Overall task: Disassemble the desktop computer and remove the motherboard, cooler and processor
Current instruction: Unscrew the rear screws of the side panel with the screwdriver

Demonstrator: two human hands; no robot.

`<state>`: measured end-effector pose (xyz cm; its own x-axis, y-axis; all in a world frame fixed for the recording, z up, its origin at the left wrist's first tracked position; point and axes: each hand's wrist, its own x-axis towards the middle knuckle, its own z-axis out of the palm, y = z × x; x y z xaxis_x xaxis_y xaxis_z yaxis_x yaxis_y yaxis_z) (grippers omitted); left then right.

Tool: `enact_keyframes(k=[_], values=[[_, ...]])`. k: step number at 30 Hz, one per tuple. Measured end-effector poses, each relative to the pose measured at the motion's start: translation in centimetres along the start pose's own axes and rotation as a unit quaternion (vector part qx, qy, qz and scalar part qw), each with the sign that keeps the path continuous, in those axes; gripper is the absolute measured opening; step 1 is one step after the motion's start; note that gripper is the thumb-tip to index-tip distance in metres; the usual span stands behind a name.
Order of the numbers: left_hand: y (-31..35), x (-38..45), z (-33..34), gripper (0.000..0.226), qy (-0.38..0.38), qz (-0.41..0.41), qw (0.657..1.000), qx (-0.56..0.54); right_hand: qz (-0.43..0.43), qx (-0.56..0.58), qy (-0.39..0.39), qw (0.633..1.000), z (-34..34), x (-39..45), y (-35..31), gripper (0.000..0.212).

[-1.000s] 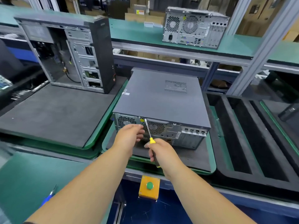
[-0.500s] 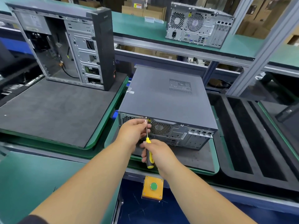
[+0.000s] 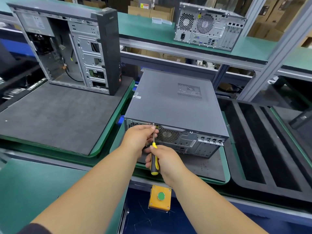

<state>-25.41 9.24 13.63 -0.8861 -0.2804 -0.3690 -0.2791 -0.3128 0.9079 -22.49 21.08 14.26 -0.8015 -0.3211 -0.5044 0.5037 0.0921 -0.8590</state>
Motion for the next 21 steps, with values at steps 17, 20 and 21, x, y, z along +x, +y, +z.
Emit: enact_keyframes(k=[17,20,21], values=[[0.6,0.1,0.5,0.014,0.031,-0.020,0.999,0.023,0.104,0.347,-0.104,0.926,0.7,-0.5,-0.9,0.035],[0.6,0.2,0.1,0.019,0.019,-0.037,0.998,0.037,0.099,0.339,-0.080,0.932,1.3,-0.4,-0.9,0.035],[0.7,0.2,0.0,0.021,0.015,-0.043,0.998,0.040,0.096,0.334,-0.069,0.935,1.6,-0.4,-0.9,0.035]])
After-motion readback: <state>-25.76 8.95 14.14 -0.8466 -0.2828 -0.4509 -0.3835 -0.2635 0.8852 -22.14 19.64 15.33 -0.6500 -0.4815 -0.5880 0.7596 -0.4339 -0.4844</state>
